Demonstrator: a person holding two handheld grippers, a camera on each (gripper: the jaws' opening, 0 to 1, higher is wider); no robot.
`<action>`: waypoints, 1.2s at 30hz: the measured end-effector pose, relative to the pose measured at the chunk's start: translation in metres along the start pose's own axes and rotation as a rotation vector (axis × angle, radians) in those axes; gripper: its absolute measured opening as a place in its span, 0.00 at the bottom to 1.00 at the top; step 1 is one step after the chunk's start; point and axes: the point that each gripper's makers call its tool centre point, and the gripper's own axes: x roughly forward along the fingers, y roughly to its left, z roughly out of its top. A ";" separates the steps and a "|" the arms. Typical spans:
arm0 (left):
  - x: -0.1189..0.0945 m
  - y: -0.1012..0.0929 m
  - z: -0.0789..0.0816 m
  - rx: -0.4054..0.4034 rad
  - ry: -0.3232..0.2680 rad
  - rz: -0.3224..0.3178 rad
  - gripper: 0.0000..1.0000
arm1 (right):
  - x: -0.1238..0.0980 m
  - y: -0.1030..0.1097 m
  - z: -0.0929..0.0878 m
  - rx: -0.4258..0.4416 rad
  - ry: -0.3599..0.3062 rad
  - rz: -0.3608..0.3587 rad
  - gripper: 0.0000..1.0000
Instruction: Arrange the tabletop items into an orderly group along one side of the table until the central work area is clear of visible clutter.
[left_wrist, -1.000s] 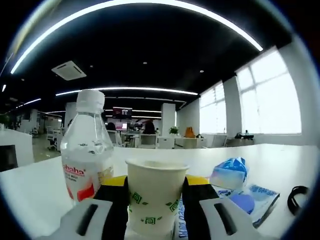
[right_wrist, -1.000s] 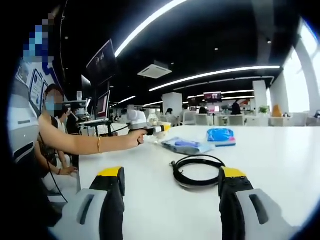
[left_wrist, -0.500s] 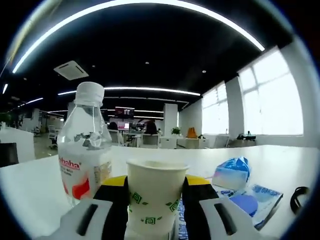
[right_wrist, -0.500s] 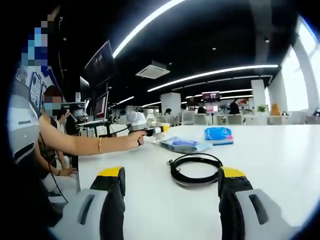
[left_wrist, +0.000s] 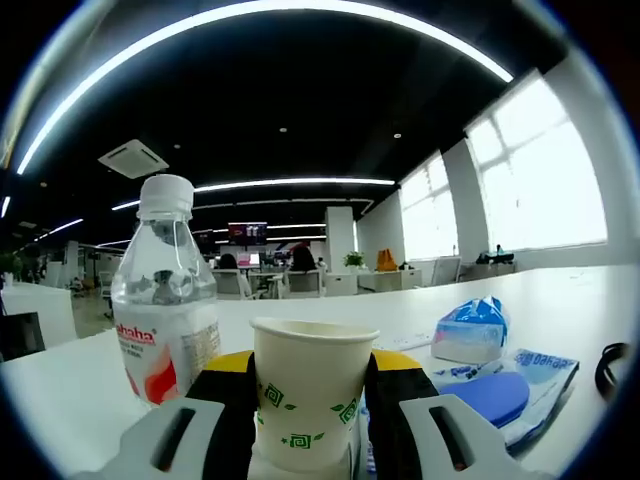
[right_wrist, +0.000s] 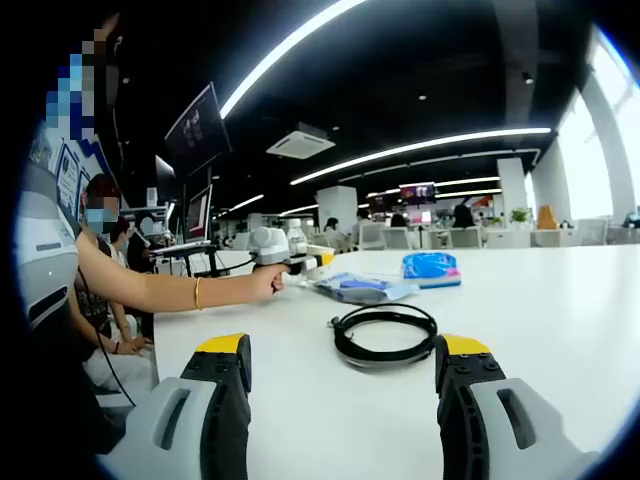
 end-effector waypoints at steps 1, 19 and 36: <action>0.000 0.001 -0.002 -0.009 0.004 0.002 0.41 | 0.000 0.000 0.000 -0.001 0.001 0.001 0.72; -0.008 0.000 -0.014 -0.092 0.051 0.031 0.45 | -0.001 0.001 0.001 0.005 -0.005 0.004 0.72; -0.025 0.001 -0.019 -0.096 0.088 0.053 0.46 | -0.004 0.005 0.004 0.007 -0.016 0.012 0.72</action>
